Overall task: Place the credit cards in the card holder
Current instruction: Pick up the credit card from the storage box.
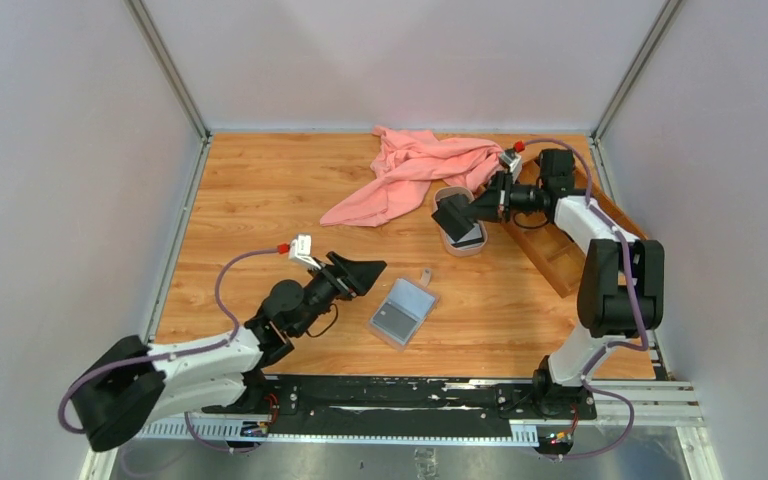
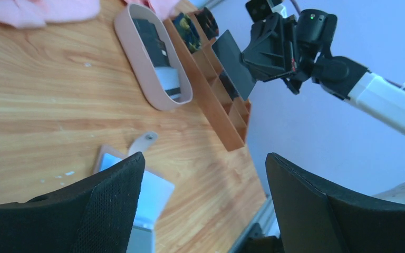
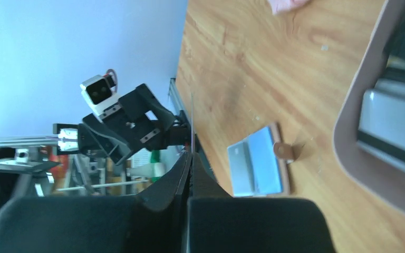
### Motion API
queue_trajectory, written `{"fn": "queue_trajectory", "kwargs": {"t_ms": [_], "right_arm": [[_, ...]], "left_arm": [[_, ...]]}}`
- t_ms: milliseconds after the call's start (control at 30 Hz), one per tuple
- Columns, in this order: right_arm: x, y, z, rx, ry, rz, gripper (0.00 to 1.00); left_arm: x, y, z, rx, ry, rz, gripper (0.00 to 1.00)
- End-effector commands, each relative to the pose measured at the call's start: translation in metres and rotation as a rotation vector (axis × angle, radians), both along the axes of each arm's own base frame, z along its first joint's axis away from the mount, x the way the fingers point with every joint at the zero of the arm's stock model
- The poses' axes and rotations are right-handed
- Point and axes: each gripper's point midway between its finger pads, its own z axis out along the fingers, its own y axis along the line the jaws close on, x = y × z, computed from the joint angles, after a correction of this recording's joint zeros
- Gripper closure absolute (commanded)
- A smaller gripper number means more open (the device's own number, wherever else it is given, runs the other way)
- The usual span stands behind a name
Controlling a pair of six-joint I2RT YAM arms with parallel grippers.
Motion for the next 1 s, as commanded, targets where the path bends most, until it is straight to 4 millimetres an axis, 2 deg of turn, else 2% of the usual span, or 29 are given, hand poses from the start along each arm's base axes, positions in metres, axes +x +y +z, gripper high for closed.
{"fn": "queue_trajectory", "kwargs": {"t_ms": [0, 133, 167, 267, 567, 700, 767, 833, 967], "right_arm": [[-0.019, 0.006, 0.008, 0.094, 0.197, -0.027, 1.0], [-0.027, 0.006, 0.002, 0.103, 0.273, -0.063, 1.0], [-0.035, 0.015, 0.0, 0.103, 0.297, -0.041, 1.0], [-0.041, 0.025, -0.001, 0.106, 0.283, -0.013, 1.0], [-0.054, 0.05, -0.001, 0.119, 0.269, 0.104, 1.0], [-0.058, 0.054, -0.003, 0.114, 0.26, 0.12, 1.0], [-0.058, 0.054, -0.005, 0.111, 0.255, 0.124, 1.0], [-0.06, 0.054, -0.006, 0.109, 0.248, 0.128, 1.0], [-0.064, 0.057, -0.003, 0.107, 0.217, 0.149, 1.0]], "left_arm": [[0.006, -0.027, 0.032, -0.259, 0.037, -0.081, 0.14], [0.02, -0.052, 0.024, -0.276, 0.096, -0.119, 0.16], [0.024, -0.058, 0.025, -0.286, 0.101, -0.125, 0.16], [0.032, -0.071, 0.021, -0.323, 0.129, -0.137, 0.18], [0.054, -0.101, 0.013, -0.514, 0.213, -0.175, 0.37], [0.059, -0.105, 0.012, -0.547, 0.212, -0.179, 0.5], [0.061, -0.105, 0.011, -0.541, 0.206, -0.176, 0.59], [0.062, -0.104, 0.011, -0.539, 0.204, -0.173, 0.7], [0.063, -0.104, 0.007, -0.518, 0.2, -0.182, 1.0]]}}
